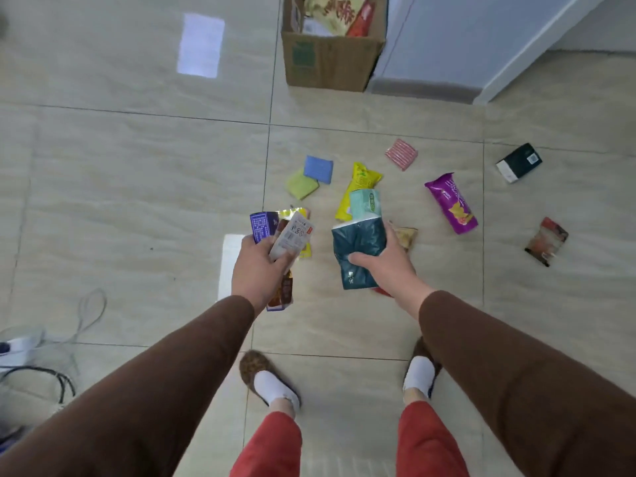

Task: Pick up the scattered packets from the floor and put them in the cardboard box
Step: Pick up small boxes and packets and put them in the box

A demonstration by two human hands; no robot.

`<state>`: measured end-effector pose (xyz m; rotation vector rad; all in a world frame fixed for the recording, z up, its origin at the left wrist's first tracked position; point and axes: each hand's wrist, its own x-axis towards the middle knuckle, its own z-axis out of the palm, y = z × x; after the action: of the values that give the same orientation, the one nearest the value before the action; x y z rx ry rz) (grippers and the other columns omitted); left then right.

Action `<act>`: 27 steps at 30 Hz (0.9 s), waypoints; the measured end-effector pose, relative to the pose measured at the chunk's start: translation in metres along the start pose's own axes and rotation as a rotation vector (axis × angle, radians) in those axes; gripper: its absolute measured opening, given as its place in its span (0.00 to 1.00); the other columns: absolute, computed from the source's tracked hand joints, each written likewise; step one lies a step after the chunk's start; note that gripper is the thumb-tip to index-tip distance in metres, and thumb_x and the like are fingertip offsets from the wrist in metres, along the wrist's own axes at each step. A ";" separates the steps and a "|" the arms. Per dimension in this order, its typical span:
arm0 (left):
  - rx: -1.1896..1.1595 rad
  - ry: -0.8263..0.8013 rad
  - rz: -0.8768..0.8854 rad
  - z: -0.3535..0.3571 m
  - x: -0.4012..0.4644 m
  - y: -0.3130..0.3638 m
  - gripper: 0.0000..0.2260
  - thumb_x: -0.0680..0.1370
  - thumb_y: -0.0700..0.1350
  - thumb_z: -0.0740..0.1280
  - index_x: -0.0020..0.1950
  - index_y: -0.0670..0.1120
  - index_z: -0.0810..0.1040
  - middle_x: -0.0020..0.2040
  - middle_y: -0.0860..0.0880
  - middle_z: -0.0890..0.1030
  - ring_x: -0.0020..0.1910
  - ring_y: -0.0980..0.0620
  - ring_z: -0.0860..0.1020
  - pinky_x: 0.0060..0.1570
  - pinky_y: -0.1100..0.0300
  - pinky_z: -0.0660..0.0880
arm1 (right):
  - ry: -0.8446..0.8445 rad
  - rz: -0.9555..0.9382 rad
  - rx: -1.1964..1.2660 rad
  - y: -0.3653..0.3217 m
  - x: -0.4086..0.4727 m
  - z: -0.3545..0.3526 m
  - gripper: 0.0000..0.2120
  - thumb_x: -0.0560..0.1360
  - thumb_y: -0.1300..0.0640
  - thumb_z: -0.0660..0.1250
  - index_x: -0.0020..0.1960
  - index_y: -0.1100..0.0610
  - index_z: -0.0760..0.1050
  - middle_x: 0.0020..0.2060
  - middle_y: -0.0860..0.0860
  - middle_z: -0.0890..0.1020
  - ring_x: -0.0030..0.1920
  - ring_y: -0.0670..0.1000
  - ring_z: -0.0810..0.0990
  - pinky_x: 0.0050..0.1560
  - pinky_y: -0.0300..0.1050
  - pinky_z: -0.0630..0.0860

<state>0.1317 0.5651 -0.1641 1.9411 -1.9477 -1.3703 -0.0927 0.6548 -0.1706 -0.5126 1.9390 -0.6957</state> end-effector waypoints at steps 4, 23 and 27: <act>0.035 -0.002 0.014 -0.077 0.031 -0.025 0.12 0.78 0.56 0.68 0.58 0.52 0.81 0.53 0.48 0.70 0.46 0.48 0.77 0.50 0.56 0.74 | -0.029 0.018 0.008 -0.045 -0.001 0.061 0.45 0.60 0.50 0.80 0.72 0.42 0.64 0.57 0.41 0.81 0.55 0.47 0.82 0.56 0.49 0.79; 0.080 -0.113 0.085 -0.244 0.350 0.055 0.15 0.79 0.57 0.67 0.63 0.54 0.79 0.53 0.48 0.71 0.47 0.50 0.78 0.55 0.48 0.79 | 0.040 0.102 0.144 -0.285 0.209 0.153 0.45 0.61 0.51 0.79 0.73 0.40 0.62 0.54 0.42 0.83 0.53 0.47 0.83 0.55 0.52 0.81; 0.120 -0.146 0.139 -0.273 0.420 0.087 0.15 0.79 0.57 0.66 0.63 0.54 0.79 0.53 0.48 0.72 0.47 0.51 0.78 0.55 0.49 0.79 | 0.084 0.110 0.154 -0.340 0.252 0.164 0.43 0.63 0.52 0.79 0.73 0.40 0.62 0.55 0.43 0.82 0.53 0.48 0.82 0.50 0.47 0.80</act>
<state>0.1462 0.0568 -0.1653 1.7577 -2.2328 -1.4253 -0.0358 0.2044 -0.1704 -0.2838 1.9570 -0.7988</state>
